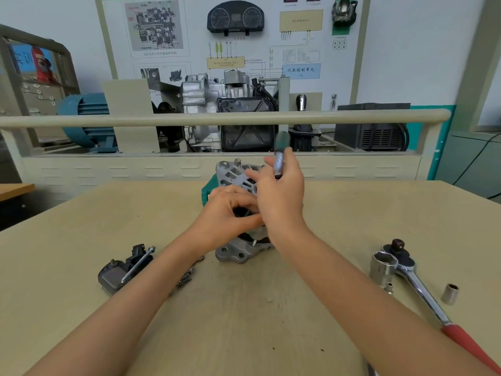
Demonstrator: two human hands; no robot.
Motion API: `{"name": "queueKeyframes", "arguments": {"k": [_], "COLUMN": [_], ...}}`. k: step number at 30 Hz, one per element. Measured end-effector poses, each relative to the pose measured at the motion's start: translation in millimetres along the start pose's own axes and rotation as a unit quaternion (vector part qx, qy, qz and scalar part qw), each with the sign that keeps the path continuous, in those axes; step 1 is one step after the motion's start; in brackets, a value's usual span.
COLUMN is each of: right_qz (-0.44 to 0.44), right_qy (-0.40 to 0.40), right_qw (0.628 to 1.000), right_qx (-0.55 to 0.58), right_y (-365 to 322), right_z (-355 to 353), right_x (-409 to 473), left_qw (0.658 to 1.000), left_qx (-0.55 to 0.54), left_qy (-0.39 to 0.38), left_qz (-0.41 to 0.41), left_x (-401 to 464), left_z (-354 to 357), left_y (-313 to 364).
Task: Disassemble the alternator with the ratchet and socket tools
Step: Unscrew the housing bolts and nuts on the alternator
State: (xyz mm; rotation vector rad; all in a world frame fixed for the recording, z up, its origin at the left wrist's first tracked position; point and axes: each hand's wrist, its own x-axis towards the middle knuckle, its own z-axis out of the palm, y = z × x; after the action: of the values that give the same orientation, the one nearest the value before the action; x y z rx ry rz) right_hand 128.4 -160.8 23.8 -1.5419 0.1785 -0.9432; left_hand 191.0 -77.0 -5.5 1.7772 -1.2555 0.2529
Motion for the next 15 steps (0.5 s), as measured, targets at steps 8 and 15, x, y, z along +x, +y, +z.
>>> {"name": "queueKeyframes", "arguments": {"k": [8, 15], "right_qz": [0.106, -0.015], "right_qy": [-0.425, -0.104], "right_qw": [0.891, 0.991], "right_qx": [0.119, 0.078], "right_y": [-14.6, 0.9], "right_z": [-34.6, -5.8], "right_x": [22.4, -11.1], "left_qw": [0.998, 0.997], "left_qx": [-0.034, -0.06], "left_qy": [-0.031, -0.027], "left_qz": [0.033, 0.035], "left_x": [0.4, -0.8], "left_z": [-2.9, -3.0], "left_y": [-3.0, -2.4]}}
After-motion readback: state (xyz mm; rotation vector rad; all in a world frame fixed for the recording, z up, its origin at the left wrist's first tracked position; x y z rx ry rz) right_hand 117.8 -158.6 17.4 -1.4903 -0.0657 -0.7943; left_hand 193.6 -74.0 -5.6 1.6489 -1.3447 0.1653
